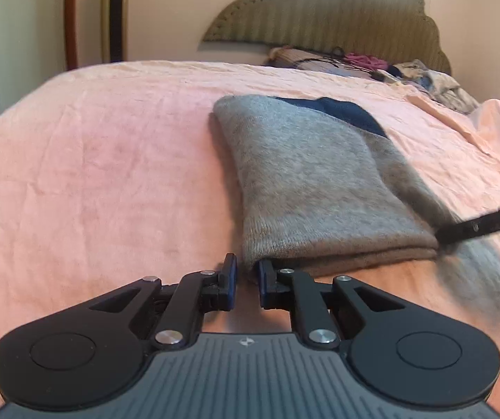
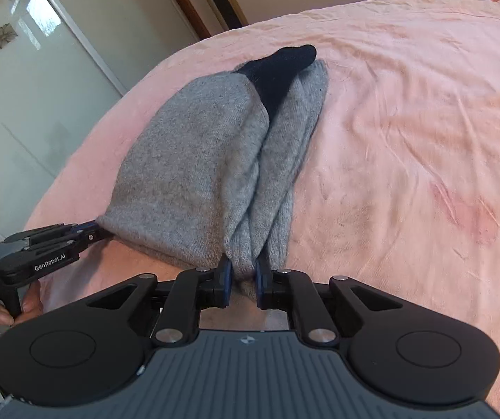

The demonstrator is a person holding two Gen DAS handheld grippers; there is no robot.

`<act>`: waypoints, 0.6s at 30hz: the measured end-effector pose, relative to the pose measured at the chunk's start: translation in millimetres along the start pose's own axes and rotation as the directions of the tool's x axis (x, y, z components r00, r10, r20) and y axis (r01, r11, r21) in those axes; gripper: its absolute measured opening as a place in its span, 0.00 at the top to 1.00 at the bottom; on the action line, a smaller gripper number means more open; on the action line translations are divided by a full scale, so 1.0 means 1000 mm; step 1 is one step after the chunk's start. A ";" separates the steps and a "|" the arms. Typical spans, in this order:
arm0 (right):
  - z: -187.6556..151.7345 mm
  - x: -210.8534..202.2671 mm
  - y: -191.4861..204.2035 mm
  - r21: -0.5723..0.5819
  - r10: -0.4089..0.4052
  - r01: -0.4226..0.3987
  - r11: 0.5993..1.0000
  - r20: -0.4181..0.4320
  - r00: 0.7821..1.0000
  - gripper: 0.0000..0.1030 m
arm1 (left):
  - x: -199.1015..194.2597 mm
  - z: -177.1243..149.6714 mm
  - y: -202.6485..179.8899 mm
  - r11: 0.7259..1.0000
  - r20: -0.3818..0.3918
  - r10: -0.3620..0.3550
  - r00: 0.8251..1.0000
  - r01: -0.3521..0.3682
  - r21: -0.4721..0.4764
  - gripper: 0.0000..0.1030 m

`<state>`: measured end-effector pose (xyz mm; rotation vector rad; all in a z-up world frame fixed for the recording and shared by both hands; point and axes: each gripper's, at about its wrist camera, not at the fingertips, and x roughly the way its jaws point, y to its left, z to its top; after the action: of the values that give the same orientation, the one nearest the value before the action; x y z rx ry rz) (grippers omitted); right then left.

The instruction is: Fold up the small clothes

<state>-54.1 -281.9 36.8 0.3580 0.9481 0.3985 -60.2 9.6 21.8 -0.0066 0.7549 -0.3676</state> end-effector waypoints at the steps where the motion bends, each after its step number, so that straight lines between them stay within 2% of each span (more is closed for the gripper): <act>1: 0.002 -0.007 -0.002 0.029 0.021 -0.021 0.999 0.008 1.000 0.68 | -0.005 0.000 0.004 0.998 -0.011 -0.055 0.998 0.054 -0.022 0.87; 3: 0.003 -0.024 -0.005 0.058 0.092 -0.096 0.994 0.071 0.993 0.29 | -0.017 0.002 0.016 0.979 -0.011 -0.181 0.983 0.179 -0.103 0.82; 4: 0.003 -0.031 -0.008 0.070 0.113 -0.120 0.990 0.101 0.988 0.22 | -0.021 0.004 0.024 0.961 0.005 -0.233 0.973 0.231 -0.155 0.69; 5: 0.005 -0.035 -0.012 0.087 0.122 -0.132 0.987 0.116 0.986 0.19 | -0.022 0.006 0.031 0.942 0.025 -0.259 0.966 0.258 -0.216 0.57; 6: 0.007 -0.036 -0.015 0.104 0.126 -0.138 0.985 0.117 0.985 0.20 | -0.019 0.009 0.039 0.919 0.042 -0.274 0.961 0.275 -0.282 0.32; 7: 0.010 -0.033 -0.019 0.121 0.131 -0.144 0.982 0.113 0.985 0.20 | -0.014 0.011 0.046 0.891 0.059 -0.297 0.953 0.299 -0.341 0.24; 9: 0.016 -0.016 -0.028 0.174 0.138 -0.148 0.974 0.064 0.988 0.21 | 0.008 0.015 0.058 0.829 0.059 -0.353 0.934 0.341 -0.443 0.24; 10: 0.017 -0.006 -0.031 0.197 0.146 -0.151 0.969 0.041 0.988 0.22 | 0.021 0.016 0.060 0.805 0.035 -0.374 0.927 0.343 -0.484 0.26; 11: 0.018 0.009 -0.031 0.221 0.173 -0.171 0.960 0.011 0.985 0.26 | 0.032 0.017 0.059 0.794 0.006 -0.378 0.926 0.328 -0.512 0.30; 12: 0.018 0.016 -0.028 0.210 0.199 -0.198 0.957 0.018 0.980 0.29 | 0.037 0.018 0.055 0.799 0.008 -0.376 0.927 0.328 -0.504 0.52; 13: 0.019 0.021 -0.024 0.198 0.202 -0.200 0.960 0.009 0.979 0.32 | 0.043 0.020 0.049 0.810 -0.024 -0.373 0.928 0.313 -0.495 0.77; 14: 0.021 0.026 -0.020 0.189 0.186 -0.180 0.965 -0.013 0.982 0.55 | 0.047 0.020 0.046 0.818 -0.052 -0.364 0.930 0.292 -0.496 0.84; 15: 0.022 0.030 -0.018 0.186 0.177 -0.166 0.969 -0.044 0.983 0.79 | 0.046 0.019 0.043 0.824 -0.054 -0.356 0.933 0.286 -0.488 0.87; 18: 0.017 0.022 -0.012 0.124 0.164 -0.157 0.980 -0.055 0.985 0.80 | 0.019 0.018 0.034 0.854 -0.030 -0.343 0.939 0.298 -0.426 0.91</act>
<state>-26.6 -284.4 24.6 0.5353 1.0123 0.5048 -24.5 33.1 18.2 -0.5277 0.9287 -0.5225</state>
